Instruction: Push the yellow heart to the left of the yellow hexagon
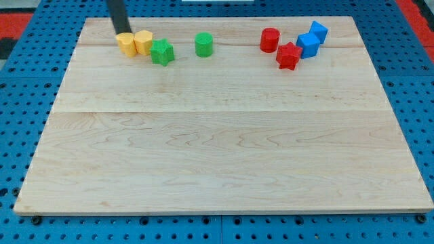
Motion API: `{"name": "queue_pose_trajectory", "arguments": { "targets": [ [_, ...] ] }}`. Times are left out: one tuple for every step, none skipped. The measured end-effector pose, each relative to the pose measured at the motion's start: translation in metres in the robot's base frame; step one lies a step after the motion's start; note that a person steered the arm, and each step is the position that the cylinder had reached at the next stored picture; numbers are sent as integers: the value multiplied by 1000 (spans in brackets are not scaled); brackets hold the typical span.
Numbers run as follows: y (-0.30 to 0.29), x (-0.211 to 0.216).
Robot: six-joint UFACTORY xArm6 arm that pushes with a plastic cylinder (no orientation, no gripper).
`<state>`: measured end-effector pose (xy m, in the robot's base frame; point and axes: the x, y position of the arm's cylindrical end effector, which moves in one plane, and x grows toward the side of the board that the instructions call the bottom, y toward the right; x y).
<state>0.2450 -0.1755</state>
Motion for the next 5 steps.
{"name": "queue_pose_trajectory", "arguments": {
  "targets": [
    [-4,-41],
    [7,6],
    [34,65],
    [32,22],
    [71,-19]
  ]
}}
